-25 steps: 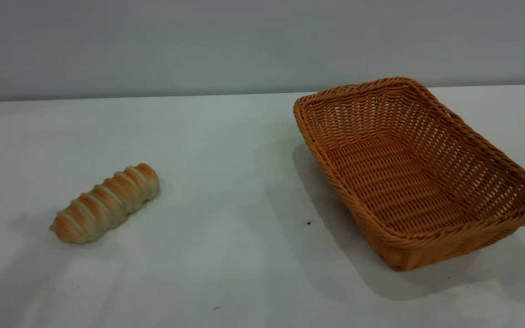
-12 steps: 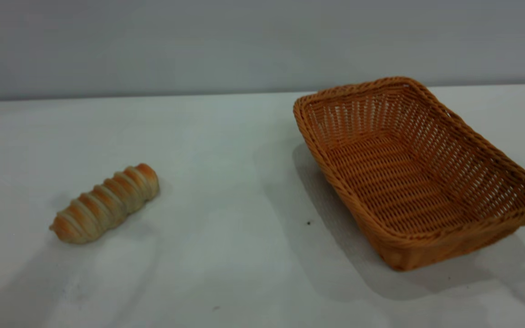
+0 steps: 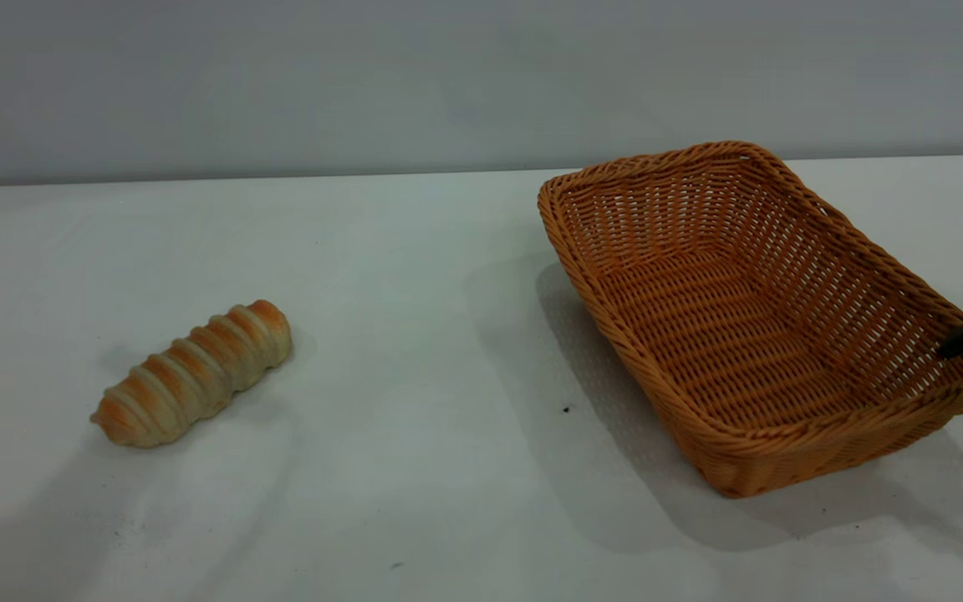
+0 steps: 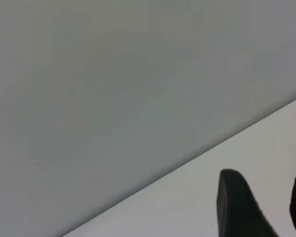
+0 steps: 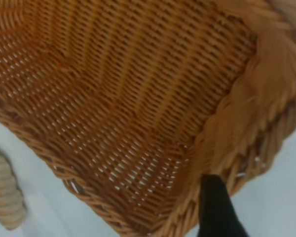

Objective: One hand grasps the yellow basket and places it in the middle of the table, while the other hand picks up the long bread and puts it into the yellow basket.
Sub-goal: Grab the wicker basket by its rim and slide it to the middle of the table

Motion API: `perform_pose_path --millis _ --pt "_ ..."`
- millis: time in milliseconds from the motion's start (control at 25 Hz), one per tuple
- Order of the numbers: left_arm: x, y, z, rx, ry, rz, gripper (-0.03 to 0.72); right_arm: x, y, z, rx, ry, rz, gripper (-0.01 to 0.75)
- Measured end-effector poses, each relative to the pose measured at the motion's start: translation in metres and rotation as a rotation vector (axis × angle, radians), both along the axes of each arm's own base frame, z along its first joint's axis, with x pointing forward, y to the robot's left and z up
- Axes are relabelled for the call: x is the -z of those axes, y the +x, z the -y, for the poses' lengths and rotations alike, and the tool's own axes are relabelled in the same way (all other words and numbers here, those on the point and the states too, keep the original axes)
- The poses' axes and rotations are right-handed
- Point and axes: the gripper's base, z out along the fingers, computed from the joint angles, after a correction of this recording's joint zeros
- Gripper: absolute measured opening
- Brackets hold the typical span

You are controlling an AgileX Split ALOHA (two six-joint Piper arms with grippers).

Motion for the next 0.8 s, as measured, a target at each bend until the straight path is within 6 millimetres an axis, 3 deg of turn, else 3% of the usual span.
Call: perform_pose_path --millis 800 --pt "0.000 0.000 0.000 0.006 0.013 0.002 0.328 0.033 0.008 -0.002 0.036 0.066 -0.021 0.469"
